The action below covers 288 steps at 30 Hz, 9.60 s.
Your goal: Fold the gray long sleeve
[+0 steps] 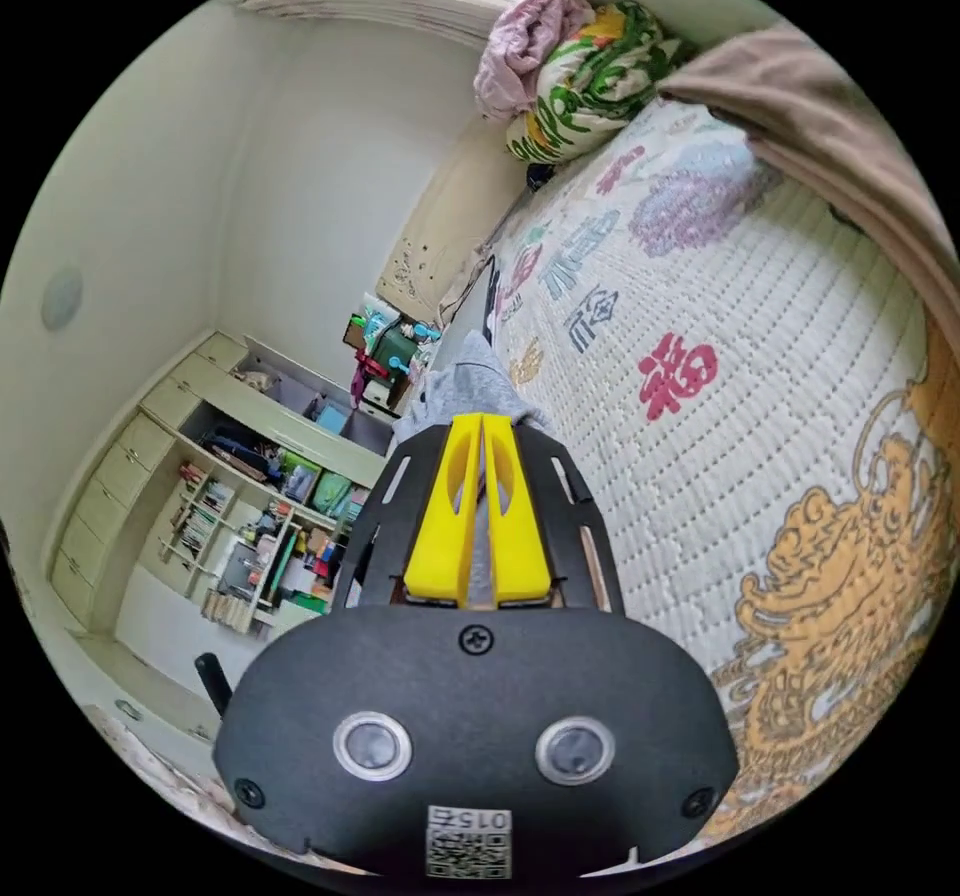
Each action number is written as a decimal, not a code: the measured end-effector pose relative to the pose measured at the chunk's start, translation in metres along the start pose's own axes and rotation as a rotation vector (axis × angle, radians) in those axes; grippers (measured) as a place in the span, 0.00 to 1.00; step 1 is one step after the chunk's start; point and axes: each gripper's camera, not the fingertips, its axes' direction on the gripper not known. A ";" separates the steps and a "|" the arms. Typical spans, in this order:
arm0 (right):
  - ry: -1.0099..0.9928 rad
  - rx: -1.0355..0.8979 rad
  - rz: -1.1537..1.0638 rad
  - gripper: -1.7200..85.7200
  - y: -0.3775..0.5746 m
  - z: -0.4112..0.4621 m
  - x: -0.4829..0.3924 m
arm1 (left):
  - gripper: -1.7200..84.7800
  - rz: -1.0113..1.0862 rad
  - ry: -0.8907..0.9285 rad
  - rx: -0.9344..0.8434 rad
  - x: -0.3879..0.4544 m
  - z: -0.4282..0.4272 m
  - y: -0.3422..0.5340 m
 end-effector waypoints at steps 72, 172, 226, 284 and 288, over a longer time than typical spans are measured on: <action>0.038 -0.665 -0.404 0.14 0.304 0.018 0.176 | 0.12 0.637 -0.155 0.045 0.124 0.030 -0.161; 0.274 -0.790 -0.630 0.11 0.401 0.094 0.109 | 0.03 -0.199 -0.204 0.149 -0.248 0.170 0.007; 0.182 -0.358 -0.646 0.04 0.223 0.252 -0.162 | 0.03 0.011 -0.028 0.297 -0.273 0.122 -0.166; 0.195 -0.499 -0.324 0.14 0.324 -0.243 -0.211 | 0.12 0.152 0.118 0.207 0.047 -0.175 -0.001; 0.358 -0.480 -0.446 0.14 0.313 -0.213 -0.202 | 0.13 0.368 0.197 0.158 0.131 -0.123 -0.099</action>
